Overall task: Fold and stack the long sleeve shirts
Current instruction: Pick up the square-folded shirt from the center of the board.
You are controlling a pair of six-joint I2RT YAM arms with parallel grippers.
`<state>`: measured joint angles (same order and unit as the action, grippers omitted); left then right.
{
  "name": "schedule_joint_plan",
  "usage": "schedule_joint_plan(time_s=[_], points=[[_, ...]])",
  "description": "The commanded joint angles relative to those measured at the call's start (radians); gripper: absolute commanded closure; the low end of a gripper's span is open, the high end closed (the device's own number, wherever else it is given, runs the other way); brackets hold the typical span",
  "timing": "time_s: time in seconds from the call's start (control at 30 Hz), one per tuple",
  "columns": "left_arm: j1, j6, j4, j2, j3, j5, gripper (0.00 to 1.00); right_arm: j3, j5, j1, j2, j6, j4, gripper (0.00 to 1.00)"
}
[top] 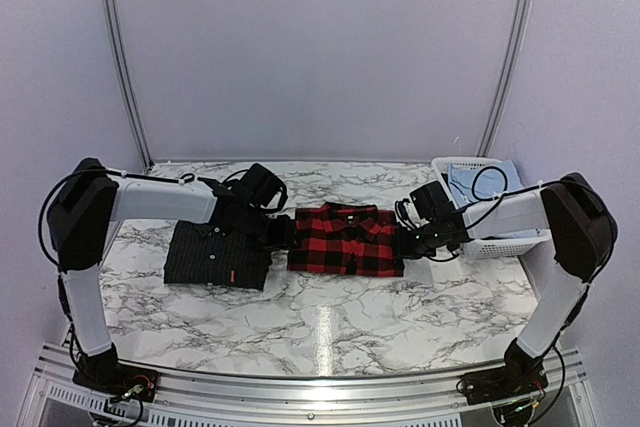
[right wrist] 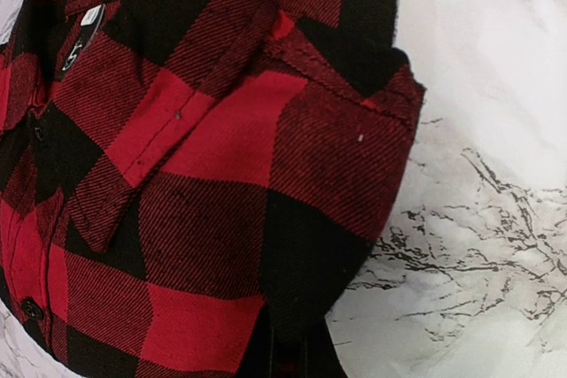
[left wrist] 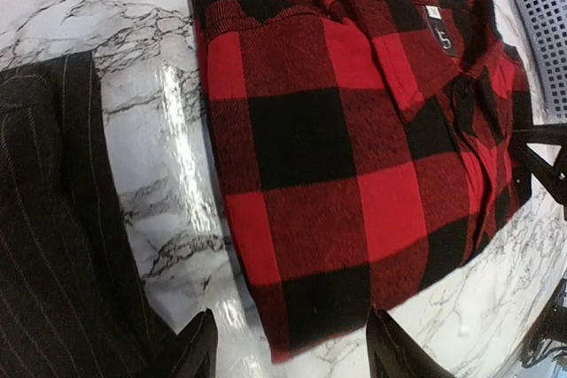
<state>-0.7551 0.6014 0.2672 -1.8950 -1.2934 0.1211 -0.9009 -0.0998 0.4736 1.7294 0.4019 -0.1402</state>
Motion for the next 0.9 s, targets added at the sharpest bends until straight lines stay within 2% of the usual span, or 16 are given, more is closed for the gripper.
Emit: schedule_joint_plan(time_s=[0.0, 0.2, 0.43, 0.87], points=[[0.023, -0.006, -0.058, -0.106, -0.081, 0.024, 0.40, -0.023, -0.001, -0.001, 0.002, -0.016, -0.041, 1.00], [0.028, 0.005, -0.060, -0.197, -0.143, -0.034, 0.41, -0.049, 0.041, -0.001, -0.014, -0.002, -0.077, 1.00], [0.028, 0.017, -0.068, -0.261, -0.155, -0.016, 0.44, -0.036, 0.060, 0.000, -0.044, 0.025, -0.063, 1.00], [0.001, 0.082, -0.164, -0.249, -0.156, 0.058, 0.94, -0.088, 0.079, 0.076, -0.059, 0.076, -0.062, 1.00]])
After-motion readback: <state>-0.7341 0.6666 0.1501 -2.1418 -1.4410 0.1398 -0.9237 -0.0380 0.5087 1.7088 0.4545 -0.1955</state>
